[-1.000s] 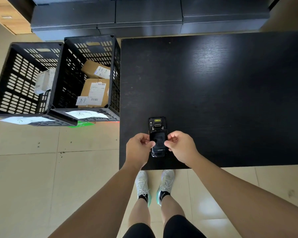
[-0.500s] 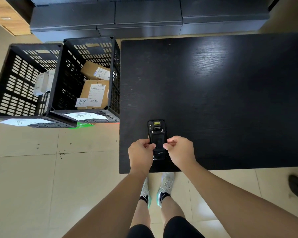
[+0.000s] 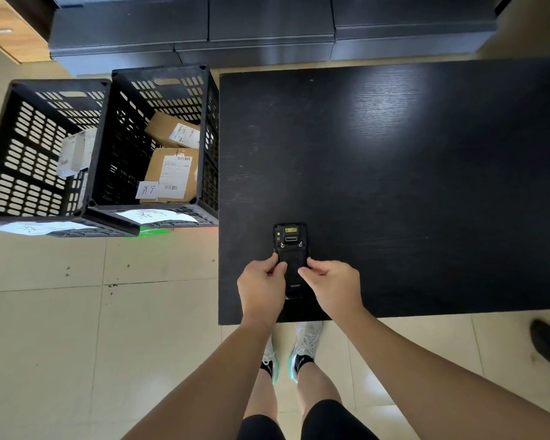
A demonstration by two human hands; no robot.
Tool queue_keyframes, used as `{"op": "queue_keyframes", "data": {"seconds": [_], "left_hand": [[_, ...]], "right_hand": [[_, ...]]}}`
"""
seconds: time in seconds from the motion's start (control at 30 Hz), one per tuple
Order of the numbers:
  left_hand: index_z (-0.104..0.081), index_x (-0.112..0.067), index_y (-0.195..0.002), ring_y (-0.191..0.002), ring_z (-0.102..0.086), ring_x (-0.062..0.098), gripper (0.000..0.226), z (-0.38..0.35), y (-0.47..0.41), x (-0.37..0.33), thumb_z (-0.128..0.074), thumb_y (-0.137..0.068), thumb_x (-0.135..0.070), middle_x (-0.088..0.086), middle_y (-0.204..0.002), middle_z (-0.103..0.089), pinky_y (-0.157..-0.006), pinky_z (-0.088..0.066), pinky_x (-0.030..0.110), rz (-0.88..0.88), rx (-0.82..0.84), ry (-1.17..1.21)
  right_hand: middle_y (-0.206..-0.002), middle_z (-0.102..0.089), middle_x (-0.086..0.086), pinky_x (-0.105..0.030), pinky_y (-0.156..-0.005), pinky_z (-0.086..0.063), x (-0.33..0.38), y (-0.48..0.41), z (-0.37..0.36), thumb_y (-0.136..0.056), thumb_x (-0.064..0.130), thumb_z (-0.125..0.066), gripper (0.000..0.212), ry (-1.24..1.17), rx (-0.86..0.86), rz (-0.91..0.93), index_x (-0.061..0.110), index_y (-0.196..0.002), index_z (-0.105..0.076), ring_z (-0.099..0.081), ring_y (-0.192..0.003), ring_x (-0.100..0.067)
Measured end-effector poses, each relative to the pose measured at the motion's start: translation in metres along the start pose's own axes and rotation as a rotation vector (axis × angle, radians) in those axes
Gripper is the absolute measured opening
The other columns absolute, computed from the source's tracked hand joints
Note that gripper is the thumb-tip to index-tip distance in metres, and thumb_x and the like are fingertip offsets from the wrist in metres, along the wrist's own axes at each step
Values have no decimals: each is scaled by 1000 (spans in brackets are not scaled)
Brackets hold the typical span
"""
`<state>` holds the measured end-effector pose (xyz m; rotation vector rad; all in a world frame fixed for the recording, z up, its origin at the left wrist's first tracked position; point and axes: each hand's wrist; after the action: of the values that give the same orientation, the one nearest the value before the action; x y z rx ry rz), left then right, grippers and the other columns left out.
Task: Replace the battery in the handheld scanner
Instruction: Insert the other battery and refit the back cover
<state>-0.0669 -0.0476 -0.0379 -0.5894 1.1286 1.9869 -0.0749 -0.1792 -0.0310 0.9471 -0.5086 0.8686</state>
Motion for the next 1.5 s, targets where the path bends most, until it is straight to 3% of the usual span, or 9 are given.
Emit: {"op": "queue_keyframes", "data": {"seconds": [0.13,0.27,0.43,0.63,0.9,0.97,1.17,1.4,1.5], "left_hand": [[-79,-17,-102,-64,-58,-17,17,0,-4,-7,-71,-88,-24,-27,-74,-61,-56,-35,-8,22,-38,38],[-78,-25,-80,-64,-62,-6,2,2,-10,-13,-77,-81,-26,-20,-65,-66,-55,-38,4,60,-64,26],[-65,-32,-58,-65,-65,2,24,2,-24,-16,-83,-72,-22,-14,-64,-68,-61,-48,19,103,-71,19],[-69,-25,-58,-58,-68,14,19,1,-31,-14,-83,-70,-21,-6,-57,-69,-61,-60,31,117,-48,-24],[-67,-24,-62,-56,-64,6,18,1,-32,-17,-81,-71,-19,-8,-58,-67,-50,-47,21,88,-51,-64],[-66,-25,-66,-58,-63,3,16,3,-31,-17,-80,-73,-21,-9,-61,-67,-52,-42,16,38,-19,-97],[-64,-25,-81,-69,-58,4,8,24,-42,-15,-66,-86,-19,-15,-73,-62,-60,-36,8,-251,165,-306],[-63,-16,-98,-85,-61,24,13,43,-80,-43,-51,-96,-20,2,-97,-61,-76,-51,38,-746,523,-746],[-61,-16,-98,-83,-62,27,11,41,-89,-51,-51,-96,-21,2,-99,-58,-70,-50,36,-857,610,-859]], "right_hand": [[-80,-76,9,-3,-68,-43,7,-5,-1,-77,32,-79,22,-10,-20,-48,19,-95,-80,-63,-74,4],[-68,-70,12,-15,-59,-45,16,-17,-1,-72,36,-81,19,30,-64,-116,20,-79,-76,-64,-66,0],[-72,-72,8,-29,-68,-58,19,-26,0,-66,33,-84,21,4,-35,-195,20,-77,-73,-70,-68,-11],[-73,-72,3,-34,-70,-60,20,-31,0,-65,31,-86,20,-10,-17,-250,19,-73,-72,-71,-71,-16],[-68,-65,13,-20,-51,-48,29,-28,-4,-61,41,-85,26,-3,-34,-293,27,-71,-65,-61,-64,-2],[-66,-62,14,-18,-46,-43,35,-26,-7,-56,44,-85,32,-1,-40,-291,30,-67,-59,-58,-62,0],[-89,-67,2,-20,-48,-44,40,-28,-9,-56,44,-88,52,47,-28,-306,18,-94,-67,-64,-73,-12],[-91,-68,2,-18,-50,-41,39,-29,-11,-58,43,-88,53,65,-33,-286,15,-98,-68,-62,-79,-14],[-83,-63,7,-17,-49,-38,37,-28,-11,-58,45,-88,49,72,-41,-271,18,-93,-66,-60,-76,-12]]}}
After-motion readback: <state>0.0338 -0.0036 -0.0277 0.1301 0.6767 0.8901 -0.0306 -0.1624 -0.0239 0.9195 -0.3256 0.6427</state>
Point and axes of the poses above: each hand's wrist, its own y-axis away from the middle knuckle, its own z-axis out of the back of the hand, x = y × z
